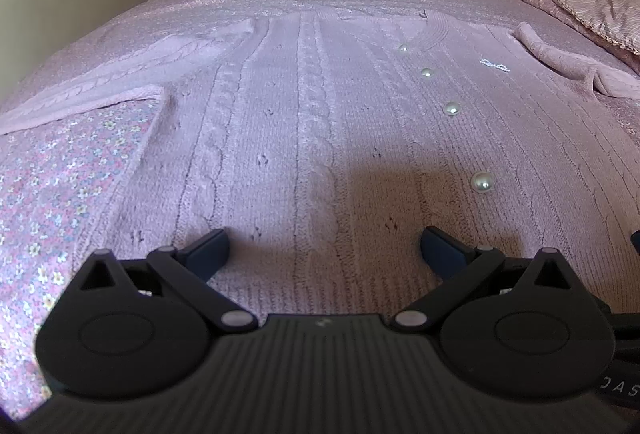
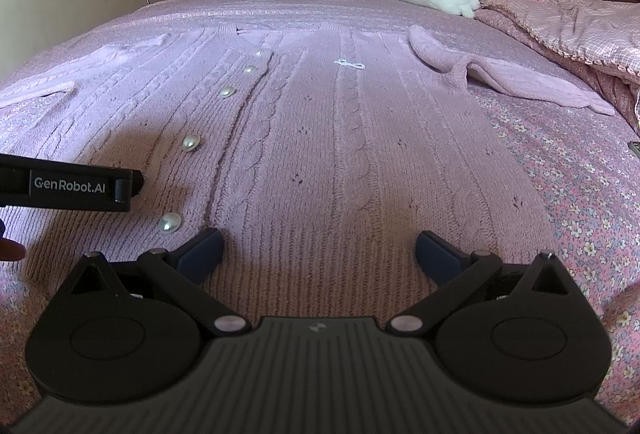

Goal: Fold small clothes

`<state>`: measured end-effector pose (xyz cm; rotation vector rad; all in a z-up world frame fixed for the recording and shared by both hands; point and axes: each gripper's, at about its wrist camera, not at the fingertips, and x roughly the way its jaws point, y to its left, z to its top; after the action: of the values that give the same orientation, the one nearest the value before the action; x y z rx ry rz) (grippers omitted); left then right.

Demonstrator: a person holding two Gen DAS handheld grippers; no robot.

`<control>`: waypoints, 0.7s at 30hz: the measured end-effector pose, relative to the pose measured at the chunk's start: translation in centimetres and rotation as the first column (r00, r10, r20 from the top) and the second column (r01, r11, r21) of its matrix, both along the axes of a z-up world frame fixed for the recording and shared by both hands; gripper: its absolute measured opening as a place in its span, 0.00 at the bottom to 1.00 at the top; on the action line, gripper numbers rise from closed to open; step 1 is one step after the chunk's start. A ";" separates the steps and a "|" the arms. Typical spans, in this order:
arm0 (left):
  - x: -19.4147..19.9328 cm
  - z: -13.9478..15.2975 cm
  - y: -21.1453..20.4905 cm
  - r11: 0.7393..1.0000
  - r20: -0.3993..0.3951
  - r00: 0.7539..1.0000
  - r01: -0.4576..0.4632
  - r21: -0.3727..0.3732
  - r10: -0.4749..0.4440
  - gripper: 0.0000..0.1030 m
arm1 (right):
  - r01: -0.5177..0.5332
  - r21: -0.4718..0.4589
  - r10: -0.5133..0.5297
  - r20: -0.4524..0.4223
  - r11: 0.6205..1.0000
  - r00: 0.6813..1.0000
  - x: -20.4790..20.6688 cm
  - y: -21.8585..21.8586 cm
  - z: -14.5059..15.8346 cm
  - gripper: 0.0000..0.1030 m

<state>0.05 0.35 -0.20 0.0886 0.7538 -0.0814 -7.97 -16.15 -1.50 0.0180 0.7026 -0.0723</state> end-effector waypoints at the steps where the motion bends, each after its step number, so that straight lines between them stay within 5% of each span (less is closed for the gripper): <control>1: 0.0 0.0 0.0 1.000 0.000 1.000 0.000 0.000 0.000 1.00 | 0.000 0.001 0.000 -0.002 1.000 1.000 0.1 0.0 0.0 1.00; 15: 0.4 0.4 -0.2 1.000 -0.037 0.999 -0.010 0.005 0.011 1.00 | -0.035 0.021 0.035 -0.032 0.999 0.999 0.4 -0.5 0.3 1.00; 21: 0.8 1.0 -0.1 1.000 -0.089 0.996 -0.029 -0.006 0.028 1.00 | -0.047 0.102 0.055 -0.073 0.994 0.996 1.0 -1.8 1.2 1.00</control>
<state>0.85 0.25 0.80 0.0672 0.8433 -0.0615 -6.94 -17.92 -0.27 0.0941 0.7820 0.0113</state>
